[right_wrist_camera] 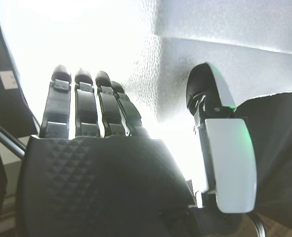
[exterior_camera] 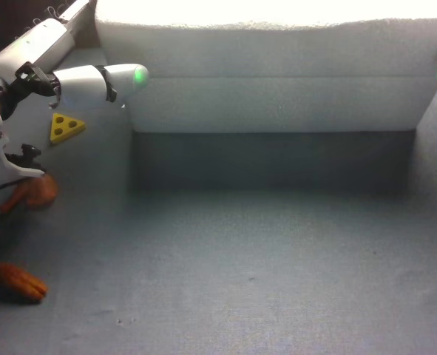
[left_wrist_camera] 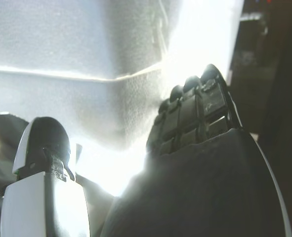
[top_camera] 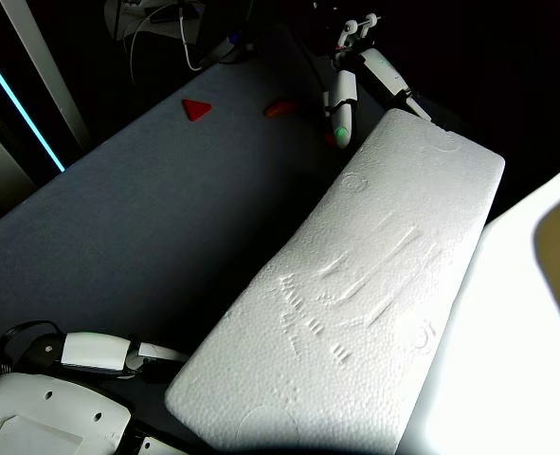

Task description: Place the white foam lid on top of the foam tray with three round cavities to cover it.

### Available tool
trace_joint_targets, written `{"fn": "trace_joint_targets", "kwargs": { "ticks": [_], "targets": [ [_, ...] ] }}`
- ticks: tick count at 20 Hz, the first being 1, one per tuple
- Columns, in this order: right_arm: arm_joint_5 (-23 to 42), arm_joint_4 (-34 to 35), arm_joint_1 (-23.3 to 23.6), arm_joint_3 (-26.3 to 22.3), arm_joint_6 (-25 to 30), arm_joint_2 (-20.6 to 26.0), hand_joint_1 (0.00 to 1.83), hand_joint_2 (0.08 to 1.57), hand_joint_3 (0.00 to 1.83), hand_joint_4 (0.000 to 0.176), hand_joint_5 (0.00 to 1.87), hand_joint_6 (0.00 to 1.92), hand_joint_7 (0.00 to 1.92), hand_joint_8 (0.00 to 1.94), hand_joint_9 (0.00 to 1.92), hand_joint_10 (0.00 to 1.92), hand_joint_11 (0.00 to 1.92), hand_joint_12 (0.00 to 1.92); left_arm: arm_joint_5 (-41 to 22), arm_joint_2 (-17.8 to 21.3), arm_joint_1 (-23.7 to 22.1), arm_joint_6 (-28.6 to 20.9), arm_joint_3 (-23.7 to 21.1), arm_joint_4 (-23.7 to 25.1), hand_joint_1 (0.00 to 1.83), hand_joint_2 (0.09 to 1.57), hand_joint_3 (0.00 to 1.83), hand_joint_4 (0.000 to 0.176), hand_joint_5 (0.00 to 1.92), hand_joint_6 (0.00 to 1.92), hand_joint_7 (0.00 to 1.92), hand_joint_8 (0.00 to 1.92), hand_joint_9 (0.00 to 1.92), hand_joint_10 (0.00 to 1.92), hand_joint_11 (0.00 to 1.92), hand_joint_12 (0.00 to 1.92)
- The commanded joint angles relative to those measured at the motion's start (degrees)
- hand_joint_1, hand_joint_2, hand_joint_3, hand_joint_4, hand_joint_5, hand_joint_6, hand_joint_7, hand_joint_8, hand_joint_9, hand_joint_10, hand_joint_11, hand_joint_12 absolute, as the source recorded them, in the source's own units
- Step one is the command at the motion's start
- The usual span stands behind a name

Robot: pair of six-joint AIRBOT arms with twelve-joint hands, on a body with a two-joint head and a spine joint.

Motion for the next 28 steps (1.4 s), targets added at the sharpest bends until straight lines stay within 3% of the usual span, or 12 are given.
{"fn": "trace_joint_targets", "kwargs": {
  "ticks": [1, 5, 7, 8, 10, 13, 15, 17, 21, 24, 26, 28],
  "targets": [
    [7.37, -2.27, 0.29, -0.23, 0.11, 0.89, 0.49, 1.18, 0.0, 0.0, 0.0, 0.0, 0.0, 0.0, 0.0, 0.0, 0.05, 0.03, -8.33, 0.41, -0.96, -0.12, -0.21, 1.66, 0.53, 1.07, 0.0, 0.029, 0.01, 0.0, 0.0, 0.0, 0.0, 0.0, 0.05, 0.03],
    [7.95, -2.32, 0.28, -0.43, 0.11, 1.48, 0.46, 1.2, 0.0, 0.0, 0.0, 0.0, 0.0, 0.0, 0.0, 0.0, 0.0, 0.0, -8.39, 0.58, -1.64, -0.01, -0.18, 2.22, 0.53, 1.06, 0.0, 0.03, 0.03, 0.01, 0.0, 0.0, 0.0, 0.0, 0.01, 0.02],
    [8.02, -2.5, 0.5, -0.49, 0.11, 1.48, 0.45, 1.21, 0.01, 0.0, 0.0, 0.0, 0.0, 0.0, 0.0, 0.0, 0.05, 0.03, -8.41, 0.56, -1.82, 0.0, -0.13, 2.23, 0.54, 1.05, 0.01, 0.035, 0.02, 0.02, 0.0, 0.0, 0.0, 0.0, 0.01, 0.26],
    [8.1, -2.59, 0.63, -0.49, 0.11, 1.48, 0.44, 1.2, 0.0, 0.0, 0.0, 0.0, 0.0, 0.0, 0.0, 0.0, 0.06, 0.04, -8.45, 0.61, -1.8, 0.0, -0.13, 2.23, 0.54, 1.06, 0.01, 0.02, 0.03, 0.01, 0.0, 0.0, 0.0, 0.0, 0.0, 0.23],
    [7.93, -2.75, 0.85, -0.33, 0.11, 1.48, 0.44, 1.21, 0.0, 0.0, 0.0, 0.0, 0.0, 0.0, 0.0, 0.0, 0.0, 0.36, -8.22, 0.54, -1.86, 0.04, -0.04, 2.23, 0.51, 1.05, 0.0, 0.028, 0.02, 0.0, 0.0, 0.0, 0.0, 0.0, 0.0, 0.02],
    [6.57, -2.74, 0.86, 0.44, 0.11, 1.47, 0.45, 1.2, 0.0, 0.0, 0.0, 0.0, 0.0, 0.0, 0.0, 0.0, 0.0, 0.17, -7.6, 0.31, -1.85, 0.13, 0.18, 2.04, 0.53, 1.06, 0.0, 0.026, 0.04, 0.01, 0.0, 0.0, 0.0, 0.0, 0.04, 0.03],
    [5.68, -2.63, 0.95, 1.03, 0.11, 1.46, 0.43, 1.2, 0.0, 0.0, 0.0, 0.0, 0.0, 0.0, 0.0, 0.0, 0.0, 0.18, -6.74, -0.08, -1.82, 0.16, 0.6, 1.98, 0.53, 1.06, 0.0, 0.028, 0.03, 0.01, 0.0, 0.0, 0.0, 0.0, 0.01, 0.23],
    [5.5, -2.53, 0.95, 1.17, 0.11, 1.43, 0.52, 1.19, 0.0, 0.0, 0.0, 0.0, 0.0, 0.0, 0.0, 0.0, 0.0, 0.47, -6.37, -0.22, -1.8, 0.16, 0.8, 1.94, 0.53, 1.07, 0.0, 0.013, 0.04, 0.0, 0.0, 0.0, 0.0, 0.0, 0.0, 0.4],
    [4.1, -1.41, 0.94, 1.83, -0.58, 0.69, 0.56, 1.1, 0.0, 0.0, 0.0, 0.0, 0.0, 0.0, 0.0, 0.0, 0.0, 0.01, -4.95, -0.8, -1.63, 0.23, 1.52, 1.53, 0.51, 1.06, 0.0, 0.001, 0.04, 0.0, 0.0, 0.0, 0.0, 0.0, 0.0, 0.24],
    [3.61, -1.36, 0.94, 2.08, -0.75, 0.23, 0.57, 1.1, 0.0, 0.0, 0.0, 0.0, 0.0, 0.0, 0.0, 0.0, 0.0, 0.0, -5.13, -0.58, -1.36, 0.53, 1.47, 0.93, 0.51, 1.05, 0.0, 0.013, 0.03, 0.0, 0.0, 0.0, 0.0, 0.0, 0.0, 0.1],
    [3.47, -1.47, 0.94, 2.28, -0.75, 0.16, 0.56, 1.1, 0.0, 0.0, 0.0, 0.0, 0.0, 0.0, 0.0, 0.0, 0.0, 0.0, -5.82, -0.24, -0.94, 0.53, 1.18, 0.34, 0.52, 1.05, 0.0, 0.001, 0.03, 0.0, 0.0, 0.0, 0.0, 0.0, 0.0, 0.39],
    [3.44, -1.79, 0.94, 2.32, -0.75, 0.09, 0.55, 1.12, 0.01, 0.0, 0.0, 0.0, 0.0, 0.0, 0.0, 0.0, 0.0, 0.0, -6.3, -0.01, -0.64, 0.54, 0.92, 0.15, 0.53, 1.06, 0.0, 0.007, 0.03, 0.0, 0.0, 0.0, 0.0, 0.0, 0.0, 0.4]
  ]
}}
